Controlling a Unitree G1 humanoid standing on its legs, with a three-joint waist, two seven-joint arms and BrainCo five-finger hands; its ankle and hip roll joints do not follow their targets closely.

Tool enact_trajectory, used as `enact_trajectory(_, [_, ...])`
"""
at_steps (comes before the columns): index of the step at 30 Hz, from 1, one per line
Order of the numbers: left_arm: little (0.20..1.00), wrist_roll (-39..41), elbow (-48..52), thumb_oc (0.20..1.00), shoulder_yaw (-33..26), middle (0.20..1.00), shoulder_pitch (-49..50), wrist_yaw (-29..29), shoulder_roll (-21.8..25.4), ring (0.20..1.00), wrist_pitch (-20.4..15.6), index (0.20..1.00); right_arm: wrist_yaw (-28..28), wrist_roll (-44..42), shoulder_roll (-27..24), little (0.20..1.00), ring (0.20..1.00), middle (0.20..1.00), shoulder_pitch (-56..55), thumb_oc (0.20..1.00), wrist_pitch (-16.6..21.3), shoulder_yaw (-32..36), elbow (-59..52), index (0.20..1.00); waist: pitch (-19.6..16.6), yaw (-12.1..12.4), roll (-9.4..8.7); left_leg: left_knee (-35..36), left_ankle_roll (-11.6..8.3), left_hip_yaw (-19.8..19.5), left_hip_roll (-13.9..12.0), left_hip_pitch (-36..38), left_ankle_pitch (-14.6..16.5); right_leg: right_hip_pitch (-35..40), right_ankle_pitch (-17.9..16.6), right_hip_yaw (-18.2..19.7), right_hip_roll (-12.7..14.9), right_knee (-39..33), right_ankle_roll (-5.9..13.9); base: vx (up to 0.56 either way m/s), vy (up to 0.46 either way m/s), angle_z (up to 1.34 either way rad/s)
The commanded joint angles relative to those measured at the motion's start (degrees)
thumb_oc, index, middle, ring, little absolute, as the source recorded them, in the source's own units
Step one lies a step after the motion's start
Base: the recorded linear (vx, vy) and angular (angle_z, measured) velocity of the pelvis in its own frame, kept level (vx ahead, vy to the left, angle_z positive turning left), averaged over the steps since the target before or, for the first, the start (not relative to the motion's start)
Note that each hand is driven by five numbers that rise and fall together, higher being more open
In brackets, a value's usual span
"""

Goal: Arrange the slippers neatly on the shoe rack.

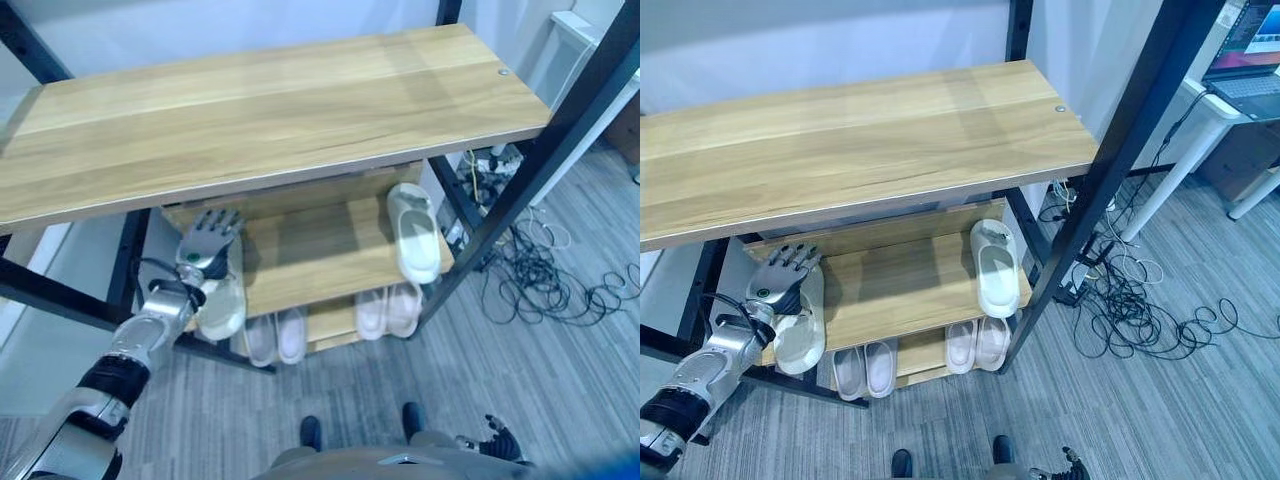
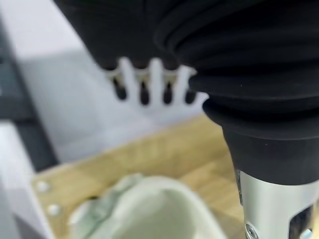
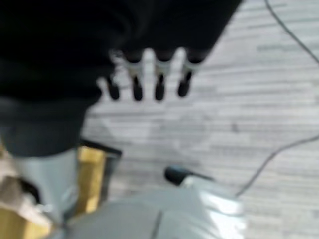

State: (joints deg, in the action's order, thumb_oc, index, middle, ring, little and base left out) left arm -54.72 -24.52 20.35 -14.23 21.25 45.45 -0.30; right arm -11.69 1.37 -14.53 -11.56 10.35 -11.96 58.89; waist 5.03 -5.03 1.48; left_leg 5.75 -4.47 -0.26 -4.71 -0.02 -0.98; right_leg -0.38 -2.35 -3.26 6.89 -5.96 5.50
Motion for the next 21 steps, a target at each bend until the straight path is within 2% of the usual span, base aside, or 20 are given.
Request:
enact_trajectory(1, [1.0, 0.48, -2.6, 1.0, -3.19, 1.0, -6.92, 2.98, 0.89, 1.0, 1.29, 1.0, 0.49, 0.19, -0.69, 1.0, 1.0, 1.0, 0.58, 1.0, 0.56, -1.74, 0.8, 1.0, -1.51, -0.75, 4.21, -0.75, -1.17, 0.42, 0.65, -1.25, 0.07, 1.14, 3.16, 0.12, -1.2, 0.96, 2.9, 0.0, 0.0, 0.0])
enact_trajectory(8, [1.0, 0.79, -4.53, 1.0, -2.84, 1.0, -7.69, 2.89, 0.34, 1.0, 2.28, 1.0, 0.28, 0.41, -0.8, 1.0, 1.0, 1.0, 1.37, 1.0, 0.42, -2.02, 0.1, 1.0, -1.32, -0.73, 3.79, -0.75, -1.2, 0.33, 0.52, -2.19, -0.01, 0.16, 2.83, -0.03, -1.19, 0.96, 3.05, 0.0, 0.009, -0.01])
enact_trajectory(15, [1.0, 2.96, -14.35, 1.0, 3.98, 1.0, -19.3, 2.73, 0.14, 1.0, 4.13, 1.0, -0.9, 1.31, -2.05, 1.0, 1.0, 1.0, 3.75, 1.0, 0.44, -3.74, -1.21, 1.0, -0.34, -1.31, 3.01, -0.75, -1.13, -0.03, 0.28, -5.92, -0.92, -3.66, 1.59, -0.19, -1.32, 0.96, 3.36, -0.03, 0.024, -0.01])
enact_trajectory(21, [1.0, 4.12, -18.39, 1.0, 5.59, 1.0, -23.06, 3.3, 1.13, 1.0, 5.28, 1.0, -0.98, 1.41, -2.24, 1.0, 1.0, 1.0, 3.8, 1.0, 0.96, -4.5, -3.06, 1.0, -0.63, -1.12, 2.26, -0.75, -1.09, 0.17, 0.15, -7.11, -1.04, -5.05, 1.21, -0.02, -1.54, 0.96, 3.38, 0.01, 0.02, -0.01])
